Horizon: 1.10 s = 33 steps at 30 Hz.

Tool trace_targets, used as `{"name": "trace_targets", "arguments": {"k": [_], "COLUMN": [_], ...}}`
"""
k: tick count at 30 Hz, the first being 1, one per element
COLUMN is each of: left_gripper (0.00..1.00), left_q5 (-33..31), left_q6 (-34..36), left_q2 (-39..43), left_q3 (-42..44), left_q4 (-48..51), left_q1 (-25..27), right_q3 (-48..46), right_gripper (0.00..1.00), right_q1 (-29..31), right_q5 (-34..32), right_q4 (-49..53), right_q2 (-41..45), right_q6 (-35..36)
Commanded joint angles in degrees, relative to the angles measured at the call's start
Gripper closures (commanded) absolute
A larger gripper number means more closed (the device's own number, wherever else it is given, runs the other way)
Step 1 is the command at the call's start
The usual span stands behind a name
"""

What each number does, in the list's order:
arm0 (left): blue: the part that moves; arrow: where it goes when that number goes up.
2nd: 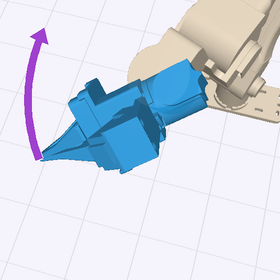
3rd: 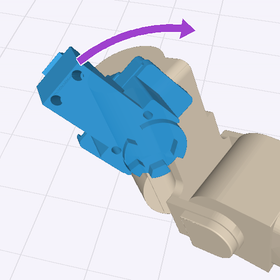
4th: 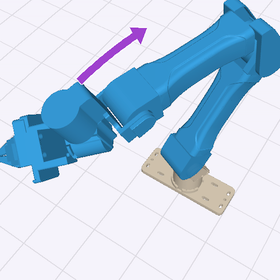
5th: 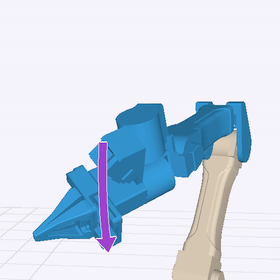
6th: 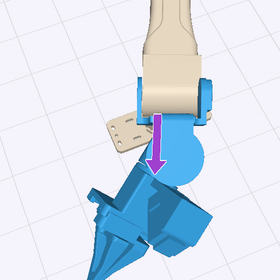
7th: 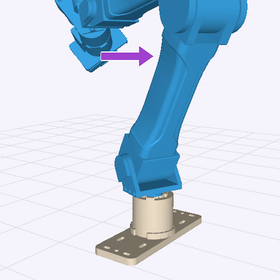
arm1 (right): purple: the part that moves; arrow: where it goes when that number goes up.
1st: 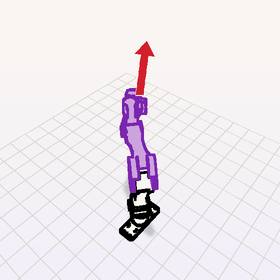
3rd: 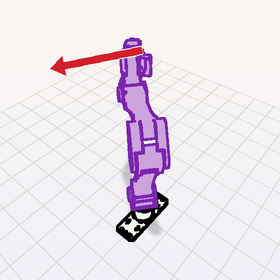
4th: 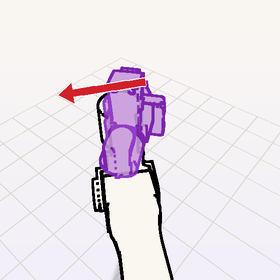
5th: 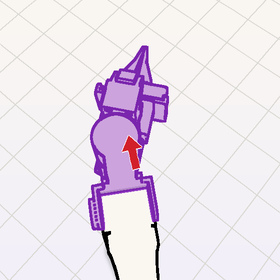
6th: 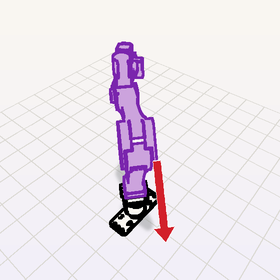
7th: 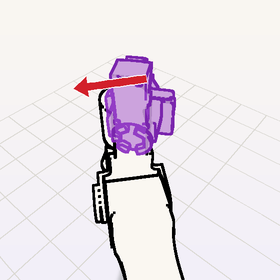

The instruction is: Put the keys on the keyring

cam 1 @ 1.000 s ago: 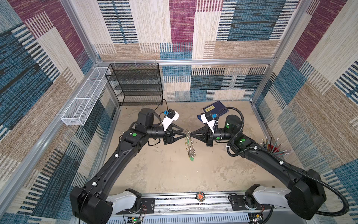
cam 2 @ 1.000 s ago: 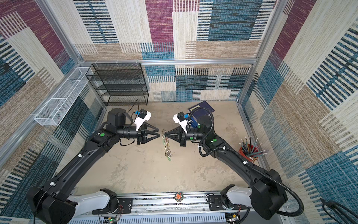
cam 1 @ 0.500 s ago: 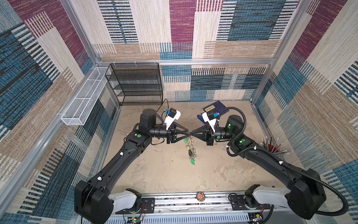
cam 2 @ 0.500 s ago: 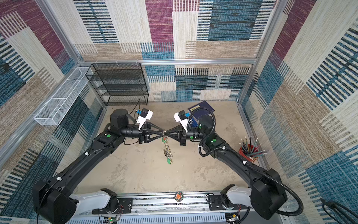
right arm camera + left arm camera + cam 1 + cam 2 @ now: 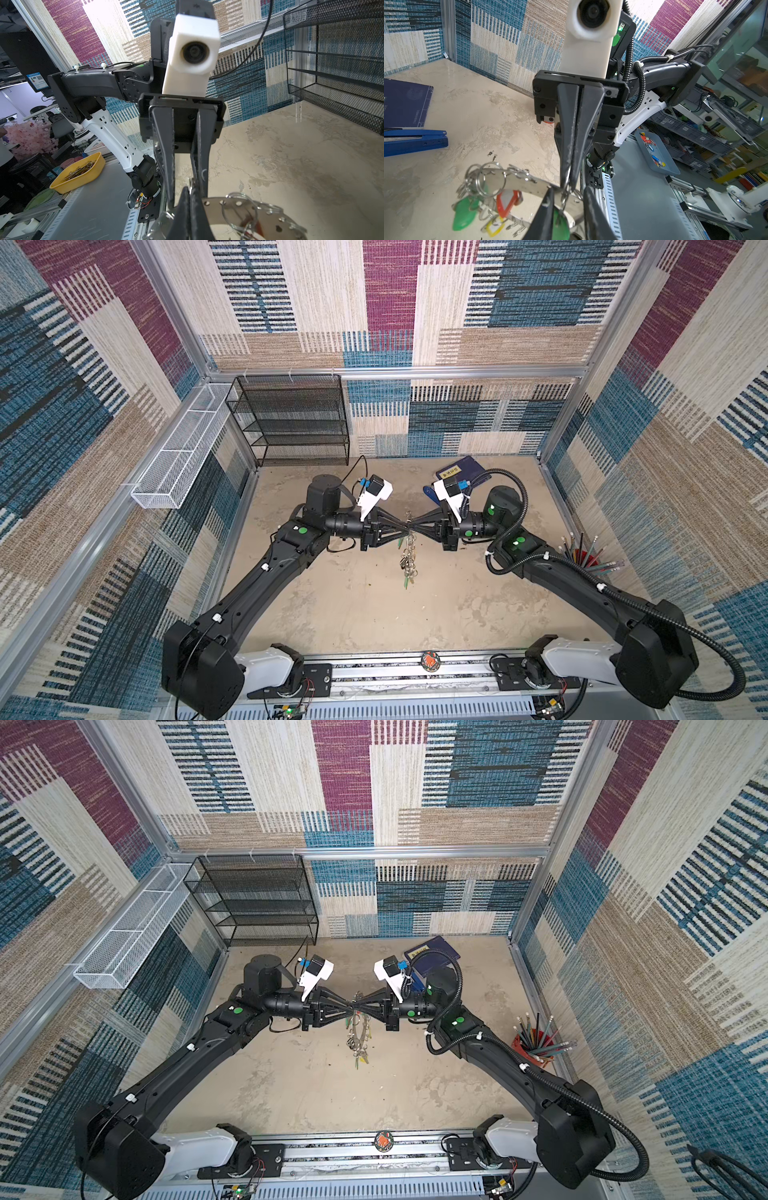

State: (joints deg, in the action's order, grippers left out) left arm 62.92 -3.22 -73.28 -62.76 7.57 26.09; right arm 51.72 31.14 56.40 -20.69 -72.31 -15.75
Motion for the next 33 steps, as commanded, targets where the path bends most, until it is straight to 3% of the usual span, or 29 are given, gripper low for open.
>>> {"name": "trace_targets", "arguments": {"k": [1,15,22,33], "left_gripper": [0.82,1.0,1.0,1.0], "left_q5": [-0.69,-3.7,-4.15,-4.47], "left_q6": [0.76,0.73,1.95,10.11], "left_q2": [-0.6,-0.9,-0.56,-0.6], "left_q3": [-1.01,-3.18,-3.95,-7.86], "left_q4": [0.82,3.56,4.81,14.6], "left_q1": [0.11,0.11,0.1,0.1], "right_q3": [0.02,-0.35,-0.64,-0.02], "right_gripper": [1.0,1.0,1.0,0.77], "right_q1": [0.11,0.15,0.09,0.06], "right_q5": [0.55,1.69,1.66,2.3], "right_q4": [-4.19,-4.34,-4.41,-3.45], "right_q2": [-0.05,-0.57,-0.22,-0.61], "right_q6": [-1.21,-1.13,-1.28,-0.91]}}
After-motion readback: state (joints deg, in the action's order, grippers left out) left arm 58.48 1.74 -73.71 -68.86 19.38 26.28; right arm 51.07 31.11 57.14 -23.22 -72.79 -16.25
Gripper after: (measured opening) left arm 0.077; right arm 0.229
